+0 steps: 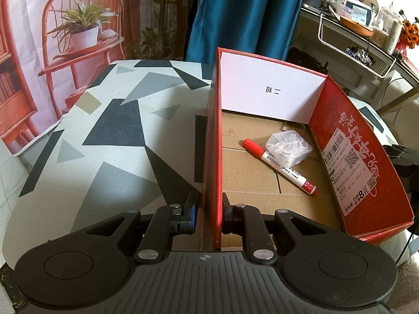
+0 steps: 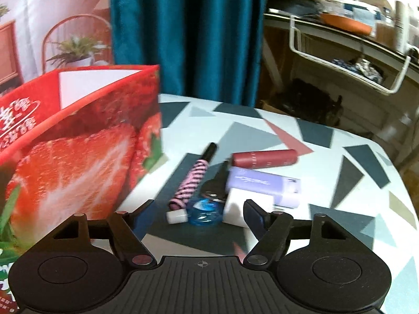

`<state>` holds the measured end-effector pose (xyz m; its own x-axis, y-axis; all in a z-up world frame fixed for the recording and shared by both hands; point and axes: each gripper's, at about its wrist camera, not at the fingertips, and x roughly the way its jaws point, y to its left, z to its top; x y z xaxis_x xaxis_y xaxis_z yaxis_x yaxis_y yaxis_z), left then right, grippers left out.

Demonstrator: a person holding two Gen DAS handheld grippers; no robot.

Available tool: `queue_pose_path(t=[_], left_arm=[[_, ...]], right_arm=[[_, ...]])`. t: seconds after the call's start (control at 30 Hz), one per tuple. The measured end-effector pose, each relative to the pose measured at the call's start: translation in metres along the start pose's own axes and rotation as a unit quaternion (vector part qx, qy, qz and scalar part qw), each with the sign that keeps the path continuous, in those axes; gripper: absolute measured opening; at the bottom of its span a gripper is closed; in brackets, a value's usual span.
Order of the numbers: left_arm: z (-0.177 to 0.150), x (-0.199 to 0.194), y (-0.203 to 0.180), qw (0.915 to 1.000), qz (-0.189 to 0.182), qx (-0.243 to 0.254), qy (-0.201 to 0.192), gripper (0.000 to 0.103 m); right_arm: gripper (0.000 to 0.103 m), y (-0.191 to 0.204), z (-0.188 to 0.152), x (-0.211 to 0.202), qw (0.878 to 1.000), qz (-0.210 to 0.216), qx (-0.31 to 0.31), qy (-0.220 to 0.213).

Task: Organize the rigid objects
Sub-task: 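Move the right tool back to the blue figure keychain, then close the right gripper on the blue figure keychain and lift it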

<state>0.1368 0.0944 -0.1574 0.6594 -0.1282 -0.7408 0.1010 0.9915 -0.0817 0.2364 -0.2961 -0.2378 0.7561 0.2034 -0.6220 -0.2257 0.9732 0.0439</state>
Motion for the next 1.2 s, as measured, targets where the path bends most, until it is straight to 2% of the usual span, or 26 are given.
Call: queue_pose_path(t=[0.13, 0.67, 0.7, 0.73, 0.8, 1.07, 1.2], left_arm=[[0.0, 0.0, 0.0, 1.0, 0.0, 0.0, 0.0, 0.018], [0.0, 0.0, 0.0, 1.0, 0.001, 0.0, 0.0, 0.018], [0.0, 0.0, 0.0, 1.0, 0.001, 0.001, 0.0, 0.018], [0.0, 0.0, 0.0, 1.0, 0.001, 0.001, 0.0, 0.018], [0.0, 0.0, 0.001, 1.0, 0.001, 0.0, 0.0, 0.018], [0.0, 0.0, 0.001, 1.0, 0.0, 0.0, 0.0, 0.018], [-0.001, -0.001, 0.001, 1.0, 0.001, -0.001, -0.001, 0.018]], right_arm=[[0.065, 0.007, 0.001, 0.007, 1.0, 0.016, -0.007, 0.013], [0.065, 0.006, 0.007, 0.037, 0.999, 0.016, -0.019, 0.041], [0.06, 0.005, 0.007, 0.037, 0.999, 0.017, -0.016, 0.043], [0.05, 0.004, 0.007, 0.037, 0.999, 0.019, -0.012, 0.045], [0.044, 0.002, 0.004, 0.037, 0.998, 0.023, -0.007, 0.055], [0.038, 0.002, -0.011, 0.019, 0.998, 0.026, 0.018, 0.055], [0.029, 0.0, -0.016, 0.012, 0.998, 0.021, 0.028, 0.05]])
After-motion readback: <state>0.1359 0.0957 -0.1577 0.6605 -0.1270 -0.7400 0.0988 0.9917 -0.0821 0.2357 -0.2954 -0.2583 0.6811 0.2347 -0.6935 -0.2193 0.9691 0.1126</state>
